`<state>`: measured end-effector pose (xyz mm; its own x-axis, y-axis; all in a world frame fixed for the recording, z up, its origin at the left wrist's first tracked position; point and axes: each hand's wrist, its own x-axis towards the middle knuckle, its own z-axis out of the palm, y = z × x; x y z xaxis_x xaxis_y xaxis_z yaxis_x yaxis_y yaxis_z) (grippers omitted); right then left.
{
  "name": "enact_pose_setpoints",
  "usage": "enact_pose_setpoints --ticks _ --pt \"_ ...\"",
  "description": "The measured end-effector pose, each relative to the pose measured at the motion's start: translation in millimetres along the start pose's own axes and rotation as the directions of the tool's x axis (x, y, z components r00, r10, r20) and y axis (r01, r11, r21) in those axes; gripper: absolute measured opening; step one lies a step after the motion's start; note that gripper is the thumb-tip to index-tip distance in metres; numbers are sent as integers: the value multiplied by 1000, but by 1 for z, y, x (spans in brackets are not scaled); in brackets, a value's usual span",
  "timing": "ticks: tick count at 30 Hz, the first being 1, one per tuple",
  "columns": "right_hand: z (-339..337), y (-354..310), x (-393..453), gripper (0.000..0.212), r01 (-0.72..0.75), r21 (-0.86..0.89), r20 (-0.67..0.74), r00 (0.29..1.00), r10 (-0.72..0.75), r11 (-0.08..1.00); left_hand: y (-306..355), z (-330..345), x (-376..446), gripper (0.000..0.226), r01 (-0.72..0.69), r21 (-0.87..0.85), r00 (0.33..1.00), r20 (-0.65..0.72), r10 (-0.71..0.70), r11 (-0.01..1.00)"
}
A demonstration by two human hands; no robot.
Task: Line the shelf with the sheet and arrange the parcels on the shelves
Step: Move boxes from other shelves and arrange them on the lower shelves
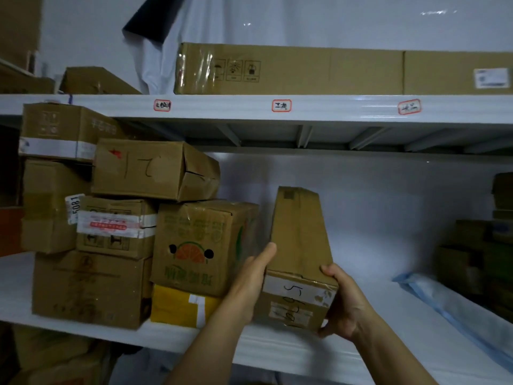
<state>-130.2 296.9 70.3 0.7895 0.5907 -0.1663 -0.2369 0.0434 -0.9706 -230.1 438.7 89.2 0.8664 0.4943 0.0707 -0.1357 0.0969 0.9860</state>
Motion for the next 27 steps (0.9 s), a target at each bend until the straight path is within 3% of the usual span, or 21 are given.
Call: enact_pose_setpoints --ticks 4,6,9,14,17,22,27 --pt "-42 16 -40 68 97 -23 24 995 -96 995 -24 20 -20 101 116 -70 990 89 -110 991" --pt "-67 30 -62 69 123 -23 63 991 -121 992 -41 36 -36 97 162 -98 982 119 -150 982" --pt "-102 59 -88 100 137 -58 155 980 -127 989 -63 53 -65 75 199 -115 971 155 -180 973" --pt "-144 118 -133 107 39 -96 379 925 0 995 -112 62 -118 105 269 -84 936 257 -240 960" --pt "-151 157 -151 114 -79 -105 402 908 115 991 -150 56 -142 129 330 -93 911 292 -291 940" --pt "-161 210 -169 118 -246 -115 405 873 272 962 -197 54 -175 103 383 22 852 378 -362 923" --pt "-170 243 -168 103 -284 -164 409 852 327 945 -230 38 -177 136 430 172 769 444 -460 886"
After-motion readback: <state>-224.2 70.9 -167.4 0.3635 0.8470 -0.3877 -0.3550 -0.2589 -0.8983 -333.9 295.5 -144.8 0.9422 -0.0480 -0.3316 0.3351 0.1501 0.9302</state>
